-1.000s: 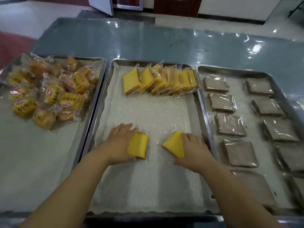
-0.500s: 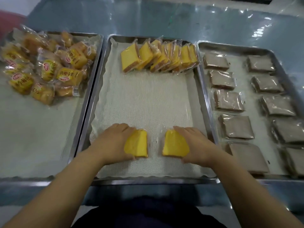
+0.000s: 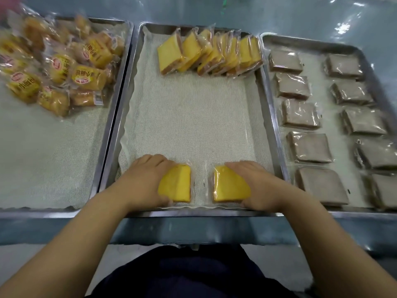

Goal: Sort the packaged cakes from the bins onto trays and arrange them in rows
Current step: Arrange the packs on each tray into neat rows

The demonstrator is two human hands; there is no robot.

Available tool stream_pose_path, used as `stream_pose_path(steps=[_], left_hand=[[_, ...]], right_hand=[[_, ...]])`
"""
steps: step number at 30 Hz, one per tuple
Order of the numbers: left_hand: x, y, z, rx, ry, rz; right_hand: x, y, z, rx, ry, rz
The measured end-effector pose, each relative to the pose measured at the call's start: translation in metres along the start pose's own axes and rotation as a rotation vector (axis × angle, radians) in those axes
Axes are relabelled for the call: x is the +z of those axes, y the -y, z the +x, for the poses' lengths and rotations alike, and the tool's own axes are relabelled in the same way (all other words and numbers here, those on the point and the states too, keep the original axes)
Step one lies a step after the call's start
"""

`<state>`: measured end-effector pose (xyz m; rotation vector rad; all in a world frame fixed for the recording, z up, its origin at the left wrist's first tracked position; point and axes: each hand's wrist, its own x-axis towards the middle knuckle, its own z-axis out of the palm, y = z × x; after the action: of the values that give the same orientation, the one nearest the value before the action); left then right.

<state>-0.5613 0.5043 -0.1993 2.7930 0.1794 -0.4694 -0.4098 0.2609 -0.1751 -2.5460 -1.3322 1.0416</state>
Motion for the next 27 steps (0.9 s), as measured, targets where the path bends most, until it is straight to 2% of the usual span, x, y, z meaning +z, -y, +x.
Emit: stream_pose_path(steps=[5,11,15,18,23,27], left_hand=[[-0.009,-0.002,0.002,-0.024,0.04,-0.029],[-0.022,0.005,0.012,-0.058,0.064,-0.136],[-0.04,0.014,0.029,-0.085,0.051,-0.259],[-0.055,0.024,0.051,-0.084,0.042,-0.238],[-0.085,0.044,0.098,-0.094,-0.036,-0.186],[-0.11,0.064,0.145,-0.151,-0.149,-0.228]], right_hand=[[-0.004,0.001,0.001,-0.008,0.028,0.061],[-0.017,0.005,0.012,0.08,-0.111,0.113],[-0.04,0.006,0.034,0.069,-0.106,0.086],[-0.066,0.009,0.059,0.066,-0.127,0.057],[-0.11,0.011,0.111,0.082,-0.142,0.029],[-0.152,0.011,0.158,0.131,-0.255,0.012]])
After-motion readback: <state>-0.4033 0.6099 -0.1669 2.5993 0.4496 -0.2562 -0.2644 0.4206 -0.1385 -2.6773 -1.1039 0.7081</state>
